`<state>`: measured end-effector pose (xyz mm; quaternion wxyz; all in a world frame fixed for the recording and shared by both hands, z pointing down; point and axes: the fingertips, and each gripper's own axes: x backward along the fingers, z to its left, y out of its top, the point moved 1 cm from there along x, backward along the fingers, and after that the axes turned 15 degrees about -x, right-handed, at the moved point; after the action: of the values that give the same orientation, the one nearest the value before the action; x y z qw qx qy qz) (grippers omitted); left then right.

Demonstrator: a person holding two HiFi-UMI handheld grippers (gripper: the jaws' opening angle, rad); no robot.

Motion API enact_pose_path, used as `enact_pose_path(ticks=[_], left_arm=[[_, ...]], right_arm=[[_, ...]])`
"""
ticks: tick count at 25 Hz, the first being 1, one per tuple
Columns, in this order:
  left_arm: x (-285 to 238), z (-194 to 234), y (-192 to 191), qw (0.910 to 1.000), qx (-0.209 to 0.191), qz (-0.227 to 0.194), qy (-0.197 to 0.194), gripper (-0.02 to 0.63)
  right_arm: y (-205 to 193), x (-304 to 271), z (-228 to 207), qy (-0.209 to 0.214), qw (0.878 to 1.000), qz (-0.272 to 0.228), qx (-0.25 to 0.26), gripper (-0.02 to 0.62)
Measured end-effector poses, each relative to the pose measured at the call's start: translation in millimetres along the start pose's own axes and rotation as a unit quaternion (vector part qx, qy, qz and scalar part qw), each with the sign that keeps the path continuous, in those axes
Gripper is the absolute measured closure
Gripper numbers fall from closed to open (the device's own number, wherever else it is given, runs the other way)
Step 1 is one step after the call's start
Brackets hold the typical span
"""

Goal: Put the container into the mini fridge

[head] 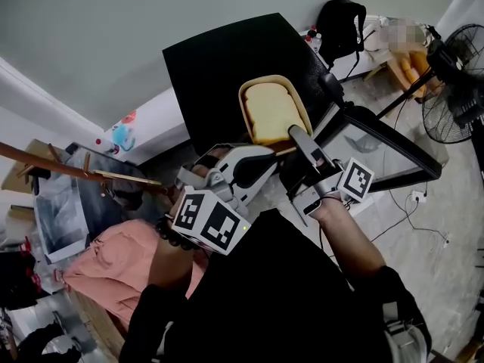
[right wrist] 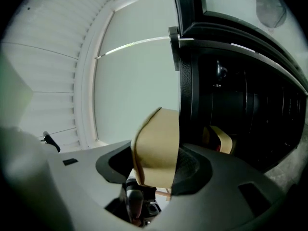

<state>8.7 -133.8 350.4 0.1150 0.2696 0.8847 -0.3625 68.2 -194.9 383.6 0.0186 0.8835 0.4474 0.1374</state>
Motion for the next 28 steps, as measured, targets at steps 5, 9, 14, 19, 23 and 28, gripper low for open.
enact_pose_path(ticks=[5,9,14,19,23,28], left_arm=[[2.3,-1.1,5.4,0.9977,0.054,-0.031,0.025,0.499],[4.6,-2.7,6.7,0.9929,0.088,-0.062,0.049,0.499],[4.2,-5.6,12.7,0.9853,0.104,-0.109,0.081,0.480],[-3.5,-27.4,15.4,0.9760,0.147,-0.153,0.048,0.480],[-17.0,-40.8,1.6,0.9525,0.250,-0.169,0.038,0.480],[-31.3,-48.1,-14.4,0.9319,0.316,-0.170,0.049,0.482]], right_arm=[[3.1,9.4,6.0,0.019,1.000,-0.005,0.005,0.376],[5.1,22.6,11.1,0.031,0.999,-0.016,0.021,0.376],[9.3,54.2,21.1,0.048,0.997,-0.036,0.041,0.376],[21.3,97.0,20.1,0.046,0.995,-0.076,0.054,0.376],[25.1,126.3,10.4,0.040,0.993,-0.100,0.049,0.376],[25.7,145.9,-17.7,0.011,0.993,-0.105,0.042,0.376]])
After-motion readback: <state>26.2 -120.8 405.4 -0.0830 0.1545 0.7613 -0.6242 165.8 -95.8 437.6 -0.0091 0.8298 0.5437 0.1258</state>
